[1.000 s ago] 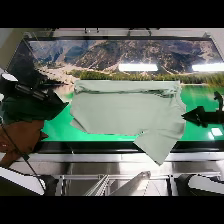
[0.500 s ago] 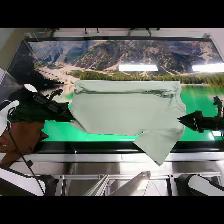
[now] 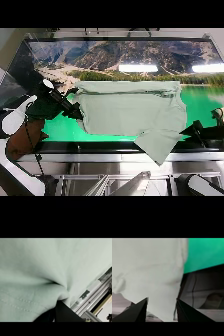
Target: Fold the shirts.
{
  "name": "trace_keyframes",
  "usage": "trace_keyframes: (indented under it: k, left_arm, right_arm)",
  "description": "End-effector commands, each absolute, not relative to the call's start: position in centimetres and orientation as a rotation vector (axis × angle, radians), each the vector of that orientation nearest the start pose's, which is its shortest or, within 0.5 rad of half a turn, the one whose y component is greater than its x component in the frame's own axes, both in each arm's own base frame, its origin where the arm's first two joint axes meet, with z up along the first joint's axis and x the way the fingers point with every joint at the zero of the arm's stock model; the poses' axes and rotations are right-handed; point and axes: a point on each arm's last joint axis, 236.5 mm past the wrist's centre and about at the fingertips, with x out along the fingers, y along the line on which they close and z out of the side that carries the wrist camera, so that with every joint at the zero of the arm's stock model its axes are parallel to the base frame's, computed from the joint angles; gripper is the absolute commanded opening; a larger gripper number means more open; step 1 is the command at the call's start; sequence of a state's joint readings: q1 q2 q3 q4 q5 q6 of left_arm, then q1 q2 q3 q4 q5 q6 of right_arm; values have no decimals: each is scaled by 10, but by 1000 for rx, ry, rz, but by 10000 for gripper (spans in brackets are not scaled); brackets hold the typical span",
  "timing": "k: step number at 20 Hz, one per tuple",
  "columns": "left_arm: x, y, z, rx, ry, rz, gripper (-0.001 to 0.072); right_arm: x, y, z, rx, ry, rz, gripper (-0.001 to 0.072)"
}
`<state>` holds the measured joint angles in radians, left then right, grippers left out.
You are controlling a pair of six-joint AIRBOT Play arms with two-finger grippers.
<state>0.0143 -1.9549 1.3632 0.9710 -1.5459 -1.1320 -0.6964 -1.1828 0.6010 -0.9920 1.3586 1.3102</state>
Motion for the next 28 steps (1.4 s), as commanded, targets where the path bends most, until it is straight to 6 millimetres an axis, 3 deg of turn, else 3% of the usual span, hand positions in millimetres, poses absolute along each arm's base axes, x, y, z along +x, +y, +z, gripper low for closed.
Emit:
trace_keyframes:
  k: [1,8,10,11,13,17,19,24,28]
  left_arm:
    - [317,-123,-133,-376,1942,-762,21]
    - [312,-120,-128,-409,1977,-752,21]
    - [308,-120,-124,-411,1995,-764,21]
    - [305,-118,-119,-412,2007,-773,21]
    - [306,-109,-104,-417,1989,-771,21]
    - [304,-64,-64,-435,1972,-645,21]
    - [300,-50,-45,-454,1963,-628,21]
    - [293,-57,-9,-397,1911,-657,24]
    - [303,-68,9,-421,1820,-715,24]
  right_arm:
    - [199,-26,-101,1029,1572,-142,427]
    - [216,23,-135,1222,1461,47,419]
    - [225,36,-128,1276,1424,154,68]
    - [229,41,-122,1294,1407,196,15]
    - [234,44,-106,1291,1373,256,15]
    - [244,19,-79,1267,1284,165,14]
    - [247,15,-62,1250,1241,167,14]
    - [262,20,-8,1168,1082,259,14]
    - [311,6,50,1145,818,345,14]
